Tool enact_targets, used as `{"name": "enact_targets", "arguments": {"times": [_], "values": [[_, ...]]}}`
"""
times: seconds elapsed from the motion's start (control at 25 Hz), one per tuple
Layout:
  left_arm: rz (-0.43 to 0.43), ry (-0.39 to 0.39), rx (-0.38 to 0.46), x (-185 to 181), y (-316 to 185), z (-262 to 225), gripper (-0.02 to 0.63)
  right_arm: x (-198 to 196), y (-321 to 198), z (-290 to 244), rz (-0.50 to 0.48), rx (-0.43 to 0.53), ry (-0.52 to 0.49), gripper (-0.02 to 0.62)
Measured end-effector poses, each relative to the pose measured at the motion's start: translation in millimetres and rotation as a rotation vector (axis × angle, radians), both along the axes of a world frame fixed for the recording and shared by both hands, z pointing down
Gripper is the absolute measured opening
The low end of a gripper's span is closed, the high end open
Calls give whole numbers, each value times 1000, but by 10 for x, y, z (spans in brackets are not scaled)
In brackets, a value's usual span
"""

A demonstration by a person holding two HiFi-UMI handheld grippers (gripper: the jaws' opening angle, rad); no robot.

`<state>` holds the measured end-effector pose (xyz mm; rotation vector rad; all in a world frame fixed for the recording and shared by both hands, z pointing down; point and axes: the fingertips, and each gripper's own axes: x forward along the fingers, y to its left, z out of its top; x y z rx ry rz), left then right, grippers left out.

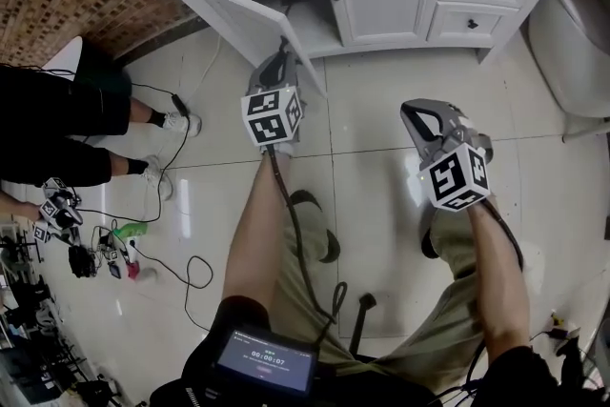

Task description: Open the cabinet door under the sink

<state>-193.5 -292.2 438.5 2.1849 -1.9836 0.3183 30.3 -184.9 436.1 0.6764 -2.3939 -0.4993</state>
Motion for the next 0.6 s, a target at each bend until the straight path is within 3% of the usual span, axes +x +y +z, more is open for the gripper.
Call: {"name": "enact_targets", "arguments": {"times": [0.36,0.6], "values": [[-39,-5,-12,-467,511,-24,54,-487,206,-43,-56,-2,-28,-8],[-118,0,-2,-985,844,-63,46,-892,388,-16,-108,-1,-21,-8]]}}
